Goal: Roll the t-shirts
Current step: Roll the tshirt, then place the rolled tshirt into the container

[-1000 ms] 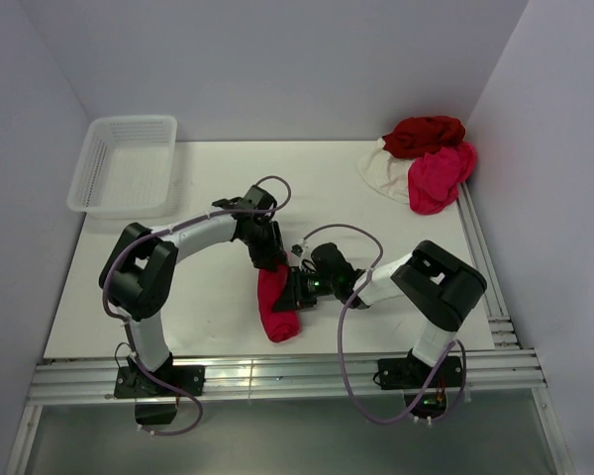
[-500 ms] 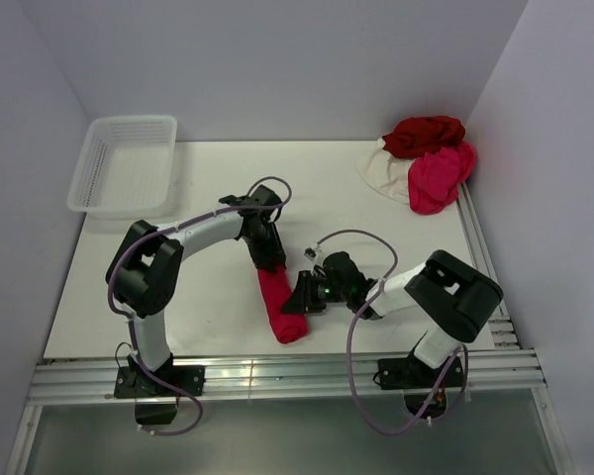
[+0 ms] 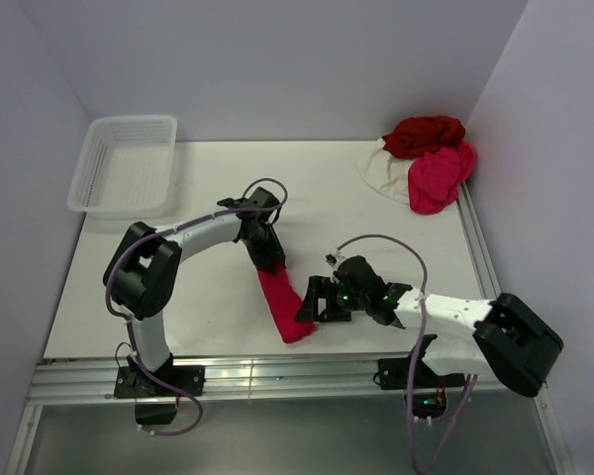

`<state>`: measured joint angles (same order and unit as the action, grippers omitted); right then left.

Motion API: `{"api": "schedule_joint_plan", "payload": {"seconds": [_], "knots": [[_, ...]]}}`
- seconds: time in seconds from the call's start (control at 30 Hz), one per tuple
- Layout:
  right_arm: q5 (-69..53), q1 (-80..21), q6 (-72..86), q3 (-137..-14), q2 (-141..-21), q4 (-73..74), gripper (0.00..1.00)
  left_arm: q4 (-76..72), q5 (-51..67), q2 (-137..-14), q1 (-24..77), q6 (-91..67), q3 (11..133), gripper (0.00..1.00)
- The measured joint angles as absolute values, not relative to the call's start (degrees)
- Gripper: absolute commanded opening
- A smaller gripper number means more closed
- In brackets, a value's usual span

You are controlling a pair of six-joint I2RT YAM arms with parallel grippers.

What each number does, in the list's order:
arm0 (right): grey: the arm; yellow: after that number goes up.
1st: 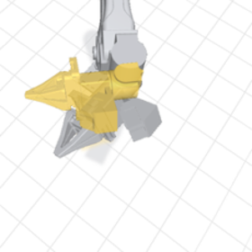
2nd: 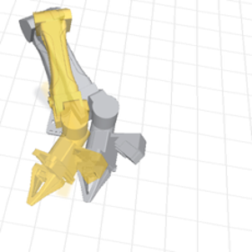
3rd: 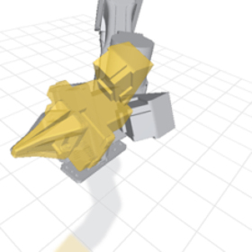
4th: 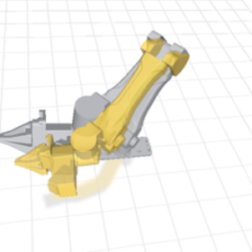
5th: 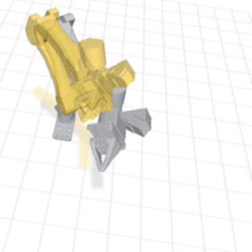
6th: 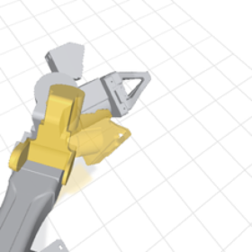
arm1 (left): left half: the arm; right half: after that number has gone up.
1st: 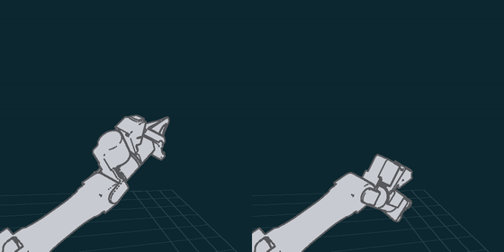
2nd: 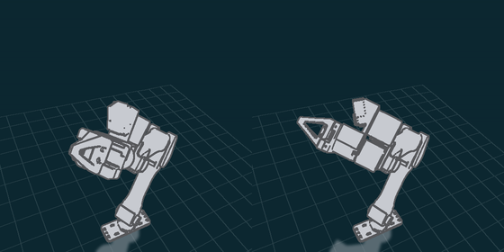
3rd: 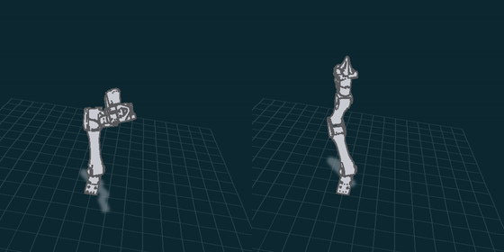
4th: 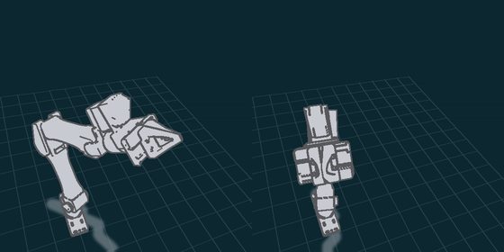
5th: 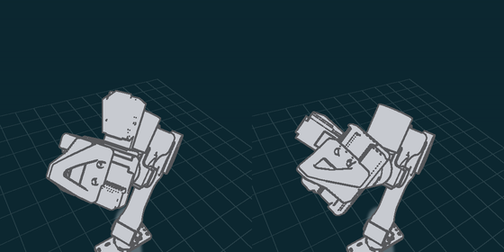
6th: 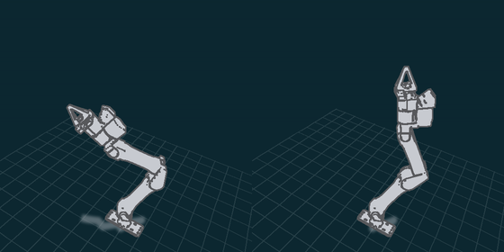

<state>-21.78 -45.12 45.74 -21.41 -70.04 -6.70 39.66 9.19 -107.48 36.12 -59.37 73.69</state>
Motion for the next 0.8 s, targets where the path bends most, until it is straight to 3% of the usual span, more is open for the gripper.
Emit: {"api": "schedule_joint_plan", "payload": {"seconds": [0.23,0.47,0.63,0.8], "knots": [[-17.3,-45.12,60.99,-12.75,-50.5,3.49,0.96,35.46,9.17,-105.12,35.92,-63.31,69.69,0.39],[-14.39,-45.87,80.9,-3.64,-37.3,2.66,0.94,28.73,9.23,-101.38,35.66,-67.53,63.31,0.39],[-9.87,-50.19,90.7,-3.05,-38.81,0.21,0.93,27.31,9.19,-100.73,35.66,-68.45,62.22,0.39],[-7.46,-57.47,96.6,-7.55,-52.49,-5.23,0.93,27.09,9.19,-100.62,35.66,-68.45,62.06,0.39]]}}
